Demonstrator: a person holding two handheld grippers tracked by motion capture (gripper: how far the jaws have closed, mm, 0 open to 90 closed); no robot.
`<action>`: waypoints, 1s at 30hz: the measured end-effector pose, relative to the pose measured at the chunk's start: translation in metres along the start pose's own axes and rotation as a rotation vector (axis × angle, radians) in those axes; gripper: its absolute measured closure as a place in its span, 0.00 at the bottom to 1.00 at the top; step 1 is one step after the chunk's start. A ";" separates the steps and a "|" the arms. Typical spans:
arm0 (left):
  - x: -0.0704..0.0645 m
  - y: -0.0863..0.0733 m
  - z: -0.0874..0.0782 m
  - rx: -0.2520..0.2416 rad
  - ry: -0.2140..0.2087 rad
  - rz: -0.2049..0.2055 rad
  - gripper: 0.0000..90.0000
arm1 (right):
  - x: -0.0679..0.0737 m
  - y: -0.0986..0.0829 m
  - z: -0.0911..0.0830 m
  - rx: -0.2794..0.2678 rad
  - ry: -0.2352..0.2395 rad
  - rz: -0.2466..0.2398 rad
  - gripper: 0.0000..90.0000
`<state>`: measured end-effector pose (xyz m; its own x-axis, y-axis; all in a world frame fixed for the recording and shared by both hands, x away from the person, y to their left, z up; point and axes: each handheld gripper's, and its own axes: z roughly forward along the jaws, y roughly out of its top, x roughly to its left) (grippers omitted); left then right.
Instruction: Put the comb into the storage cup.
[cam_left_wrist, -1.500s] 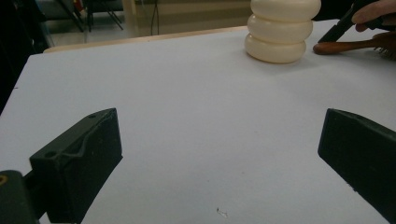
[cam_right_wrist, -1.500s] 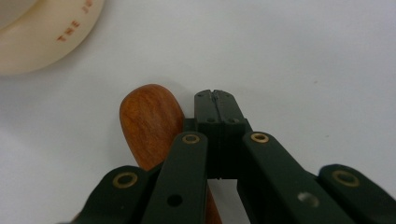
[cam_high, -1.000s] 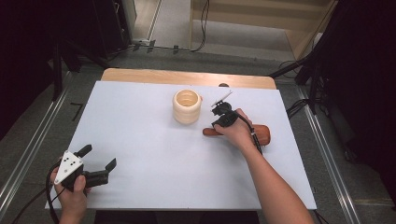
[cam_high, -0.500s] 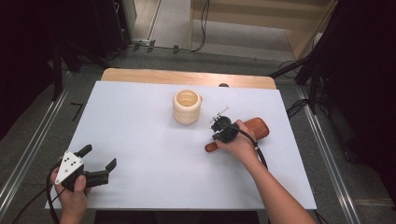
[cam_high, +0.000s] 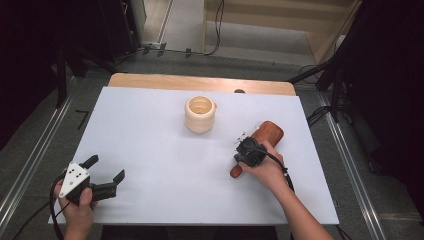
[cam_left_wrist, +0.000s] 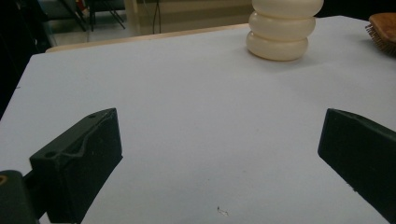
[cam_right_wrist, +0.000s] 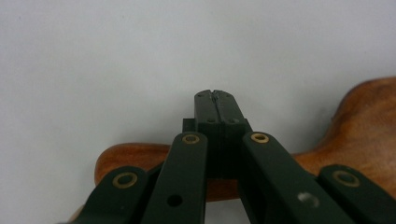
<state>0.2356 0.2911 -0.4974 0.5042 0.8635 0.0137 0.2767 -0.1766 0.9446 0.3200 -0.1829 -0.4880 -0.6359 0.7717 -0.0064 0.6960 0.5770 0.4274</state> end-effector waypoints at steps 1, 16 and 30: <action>0.000 0.000 0.000 -0.001 0.000 0.001 0.00 | 0.000 -0.003 -0.001 -0.001 0.002 0.001 0.98; 0.000 0.000 0.000 -0.002 0.001 0.002 0.00 | -0.015 -0.043 -0.025 0.025 -0.024 0.035 0.98; 0.000 0.000 0.000 0.001 0.003 0.001 0.00 | -0.054 -0.076 -0.038 0.065 -0.068 0.125 0.98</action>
<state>0.2357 0.2907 -0.4977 0.5020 0.8647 0.0154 0.2770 -0.1776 0.9443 0.2887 -0.2784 -0.4863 -0.5207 0.8536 -0.0189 0.7898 0.4899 0.3691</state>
